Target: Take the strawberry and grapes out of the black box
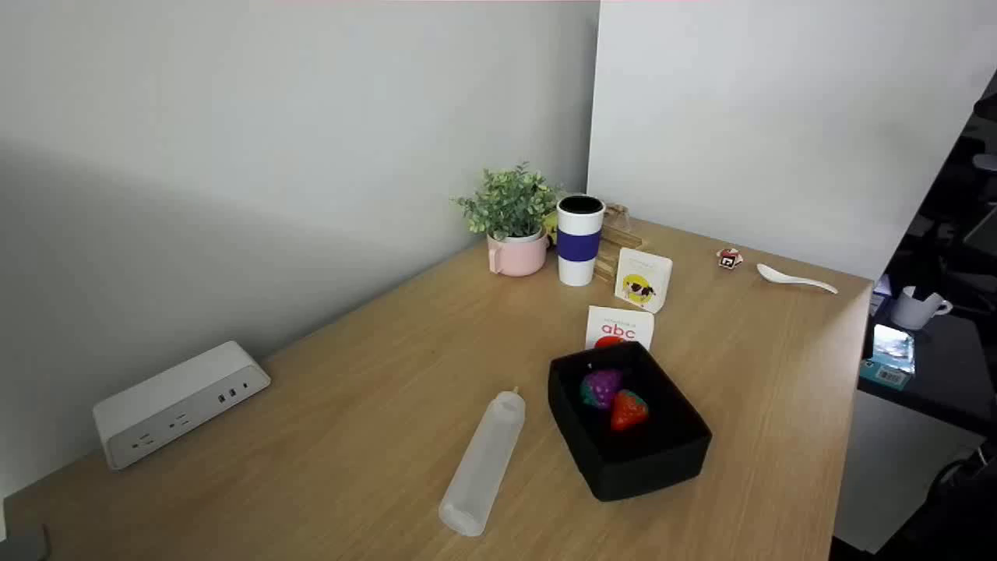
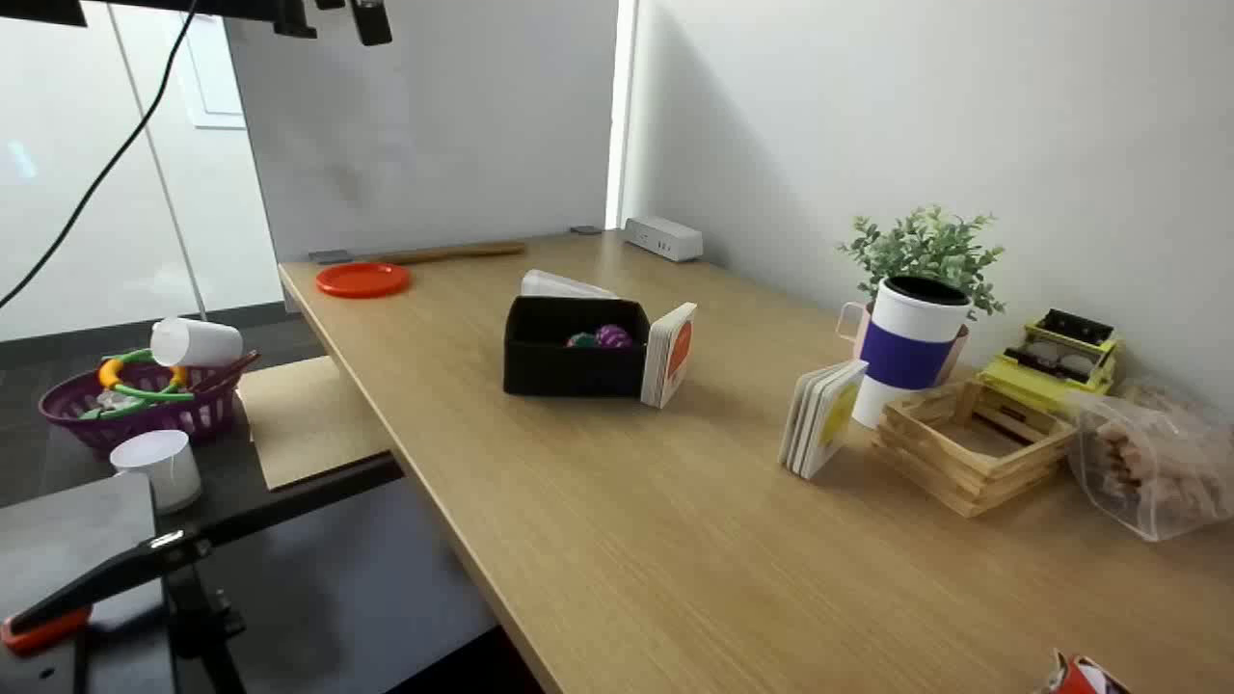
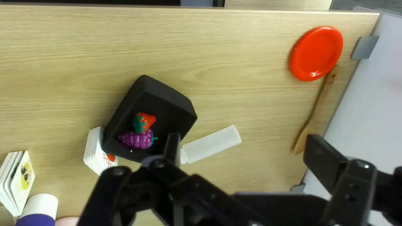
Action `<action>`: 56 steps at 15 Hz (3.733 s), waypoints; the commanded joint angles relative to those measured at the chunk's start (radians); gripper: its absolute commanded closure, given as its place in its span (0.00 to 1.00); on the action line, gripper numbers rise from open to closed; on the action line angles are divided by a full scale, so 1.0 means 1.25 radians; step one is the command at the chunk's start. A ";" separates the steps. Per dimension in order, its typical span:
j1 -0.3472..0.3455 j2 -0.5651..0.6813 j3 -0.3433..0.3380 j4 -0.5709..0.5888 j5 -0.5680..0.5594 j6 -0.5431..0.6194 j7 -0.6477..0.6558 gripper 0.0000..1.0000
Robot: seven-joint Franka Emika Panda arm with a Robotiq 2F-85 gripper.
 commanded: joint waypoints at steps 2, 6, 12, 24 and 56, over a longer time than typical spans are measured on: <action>0.000 0.000 -0.001 0.002 -0.001 -0.003 0.001 0.00; 0.000 0.000 -0.001 0.002 -0.001 -0.003 0.001 0.00; -0.018 0.062 -0.037 0.061 0.009 -0.095 0.007 0.00; -0.056 0.215 -0.104 0.118 0.058 -0.105 -0.025 0.00; -0.107 0.567 -0.100 0.359 0.115 -0.062 -0.253 0.00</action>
